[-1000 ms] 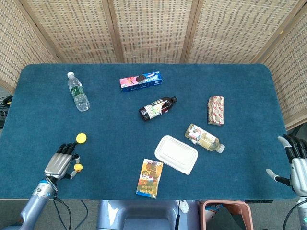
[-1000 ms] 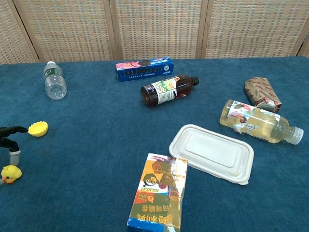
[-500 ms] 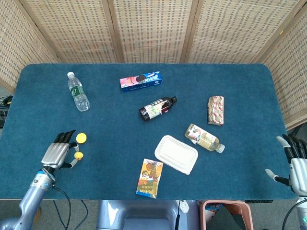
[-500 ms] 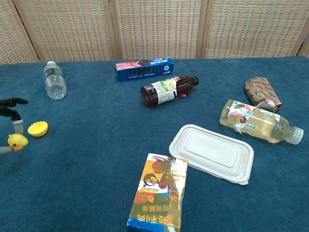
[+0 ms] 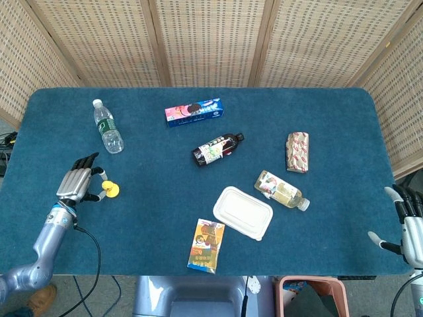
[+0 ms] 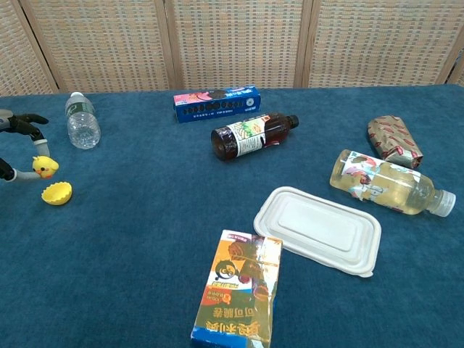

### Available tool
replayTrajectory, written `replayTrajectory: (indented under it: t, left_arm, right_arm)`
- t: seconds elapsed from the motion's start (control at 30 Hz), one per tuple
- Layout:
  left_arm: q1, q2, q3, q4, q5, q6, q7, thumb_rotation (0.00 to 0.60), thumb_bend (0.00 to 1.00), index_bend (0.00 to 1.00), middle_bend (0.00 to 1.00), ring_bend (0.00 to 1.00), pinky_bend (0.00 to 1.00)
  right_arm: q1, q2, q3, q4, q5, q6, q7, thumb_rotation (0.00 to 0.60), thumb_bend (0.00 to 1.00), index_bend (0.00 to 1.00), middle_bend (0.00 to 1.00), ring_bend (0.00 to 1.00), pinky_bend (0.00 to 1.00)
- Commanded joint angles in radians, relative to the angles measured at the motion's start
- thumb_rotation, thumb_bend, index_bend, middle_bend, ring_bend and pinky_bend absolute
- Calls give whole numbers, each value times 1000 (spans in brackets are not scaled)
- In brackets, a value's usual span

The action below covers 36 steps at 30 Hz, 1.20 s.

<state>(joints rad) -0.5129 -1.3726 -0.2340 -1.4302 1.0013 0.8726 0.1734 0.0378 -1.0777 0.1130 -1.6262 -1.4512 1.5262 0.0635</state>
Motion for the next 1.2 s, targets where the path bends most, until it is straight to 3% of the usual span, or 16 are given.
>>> replayTrajectory:
  t: [0.03,0.7,0.77,0.93,1.1,1.2]
  left_arm:
    - [-27,-26,13,41,-33,-45,18,600,307,494,0,0,0]
    - [-45,-87,44,122,-90,-44,9,600,307,490,0,0,0]
    - [-46,-90,47,126,-94,-45,12,600,308,444,0,0,0]
    - [-48,-90,49,123,-100,-51,2,600,308,124,0,0,0]
    - [-46,-77,48,108,-96,-44,-12,600,304,47,0,0,0]
    - [-38,-58,45,80,-80,-28,-32,600,234,1,0,0,0]
  right_arm:
    - [0,0,0,0,-1,1,1,600,0,8,86,0,0]
    - [-2,5,1,3,1,1,21,600,0,8,86,0,0]
    - [-2,5,1,2,1,0,20,600,0,8,86,0,0]
    - [-2,5,1,0,0,2,19,600,0,8,86,0,0]
    - [-3,7,2,-1,1,3,23,600,0,8,86,0,0]
    - [-3,9,2,0,2,3,28,600,0,8,86,0,0]
